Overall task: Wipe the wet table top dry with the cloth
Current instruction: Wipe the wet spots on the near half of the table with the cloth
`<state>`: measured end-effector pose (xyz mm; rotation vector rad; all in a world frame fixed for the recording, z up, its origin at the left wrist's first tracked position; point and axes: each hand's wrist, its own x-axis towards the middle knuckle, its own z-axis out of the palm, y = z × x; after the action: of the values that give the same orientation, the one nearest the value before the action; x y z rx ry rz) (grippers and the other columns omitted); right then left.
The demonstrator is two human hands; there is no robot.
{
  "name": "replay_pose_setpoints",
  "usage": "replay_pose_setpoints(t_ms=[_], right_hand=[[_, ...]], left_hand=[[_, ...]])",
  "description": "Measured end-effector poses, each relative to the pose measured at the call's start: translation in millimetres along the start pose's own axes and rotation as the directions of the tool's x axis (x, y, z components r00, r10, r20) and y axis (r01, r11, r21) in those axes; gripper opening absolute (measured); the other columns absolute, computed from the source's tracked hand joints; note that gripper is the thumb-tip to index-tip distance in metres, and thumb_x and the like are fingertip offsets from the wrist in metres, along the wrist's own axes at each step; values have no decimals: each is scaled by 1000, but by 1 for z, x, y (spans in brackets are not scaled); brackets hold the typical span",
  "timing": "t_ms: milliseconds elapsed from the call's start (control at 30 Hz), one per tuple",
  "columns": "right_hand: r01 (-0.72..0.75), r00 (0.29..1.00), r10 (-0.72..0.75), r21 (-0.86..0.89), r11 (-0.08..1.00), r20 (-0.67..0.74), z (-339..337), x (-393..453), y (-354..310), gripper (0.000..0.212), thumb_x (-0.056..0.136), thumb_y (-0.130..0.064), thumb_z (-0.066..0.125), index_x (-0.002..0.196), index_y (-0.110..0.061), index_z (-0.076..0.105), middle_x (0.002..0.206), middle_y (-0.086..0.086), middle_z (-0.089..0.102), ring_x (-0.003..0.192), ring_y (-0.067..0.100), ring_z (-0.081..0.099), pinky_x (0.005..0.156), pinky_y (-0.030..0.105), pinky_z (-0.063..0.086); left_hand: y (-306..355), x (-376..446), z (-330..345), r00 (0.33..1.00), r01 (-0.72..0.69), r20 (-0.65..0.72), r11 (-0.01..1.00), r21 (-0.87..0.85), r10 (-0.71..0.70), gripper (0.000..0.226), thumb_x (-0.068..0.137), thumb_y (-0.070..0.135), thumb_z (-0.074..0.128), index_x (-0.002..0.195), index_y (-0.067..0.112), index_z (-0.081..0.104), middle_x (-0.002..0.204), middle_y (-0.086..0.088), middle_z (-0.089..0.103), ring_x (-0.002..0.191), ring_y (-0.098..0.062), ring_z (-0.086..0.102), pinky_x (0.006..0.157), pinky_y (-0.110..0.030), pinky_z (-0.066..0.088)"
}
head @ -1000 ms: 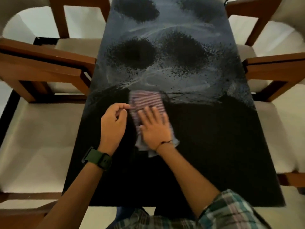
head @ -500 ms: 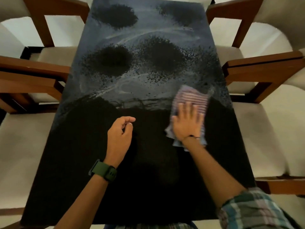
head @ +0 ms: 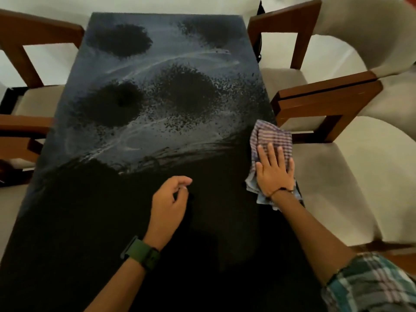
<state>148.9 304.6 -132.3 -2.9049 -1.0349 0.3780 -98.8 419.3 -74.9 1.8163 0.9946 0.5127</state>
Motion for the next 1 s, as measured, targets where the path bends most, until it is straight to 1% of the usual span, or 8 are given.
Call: replay_pose_setpoints(t_ms=[100, 267, 333, 400, 533, 633, 900, 1000], right_hand=[[-61, 998, 61, -13, 998, 28, 19, -68, 11, 55, 97, -44, 10, 146, -34, -12, 158, -2, -12, 143, 19, -15, 117, 49, -1], [24, 999, -21, -91, 996, 40, 31, -184, 27, 58, 97, -47, 2, 148, -25, 19, 157, 4, 16, 145, 17, -11, 111, 43, 3], [30, 997, -17, -174, 984, 78, 26, -158, 27, 66, 93, -53, 1, 144, -25, 31, 155, 9, 16, 143, 19, -18, 114, 45, 0], [46, 995, -32, -159, 986, 92, 16, -100, 27, 70, 86, -56, 5, 147, -27, 24, 157, 4, -5, 142, 22, -21, 115, 48, -5], [84, 996, -85, -68, 994, -20, -7, 57, 12, 62, 93, -50, 31, 148, -23, 18, 159, 3, -4, 145, 26, -10, 115, 53, -2], [152, 988, -150, -78, 985, 31, -13, 105, -2, 61, 97, -48, 26, 150, -29, 4, 159, 1, -8, 144, 25, -13, 114, 53, -7], [247, 964, -259, -164, 955, -58, 48, -180, 66, 61, 95, -53, 11, 149, -27, 14, 158, 1, 6, 144, 27, 9, 111, 48, 8], [285, 956, -293, -164, 944, -24, 44, -190, 76, 62, 90, -56, 23, 148, -34, 17, 158, -3, 9, 145, 23, 4, 109, 50, 11]], left_hand=[[4, 15, 7, 995, -36, 95, 999, -17, 38, 22, 91, 4, 47, 100, 21, 59, 104, 3, 62, 98, -4, 57, 83, -14, 42], [5, 34, 16, 996, 14, 87, 997, -82, -7, 20, 92, 5, 46, 99, 15, 61, 104, 1, 63, 97, -8, 59, 80, -13, 43], [8, 35, 23, 993, 34, 118, 996, -79, -24, 21, 92, 6, 46, 102, 16, 61, 105, 4, 62, 99, -5, 57, 83, -14, 43], [9, 34, 32, 987, 35, 159, 998, -61, -25, 22, 92, 7, 46, 104, 17, 61, 106, 6, 61, 100, -1, 56, 83, -13, 42], [12, 34, 49, 984, 79, 166, 996, -41, -71, 23, 93, 8, 45, 103, 21, 61, 105, 12, 60, 98, 6, 54, 78, -10, 39], [19, 37, 55, 991, 48, 122, 998, -29, -45, 22, 93, 7, 45, 100, 20, 62, 102, 11, 61, 95, 5, 56, 77, -9, 39], [48, 45, 72, 993, 5, 119, 995, -102, 7, 20, 92, 5, 46, 96, 16, 61, 101, 4, 62, 96, -7, 58, 85, -17, 43], [55, 44, 80, 991, 11, 130, 991, -134, 7, 21, 92, 6, 46, 97, 19, 61, 100, 7, 62, 97, -5, 58, 87, -19, 44]])
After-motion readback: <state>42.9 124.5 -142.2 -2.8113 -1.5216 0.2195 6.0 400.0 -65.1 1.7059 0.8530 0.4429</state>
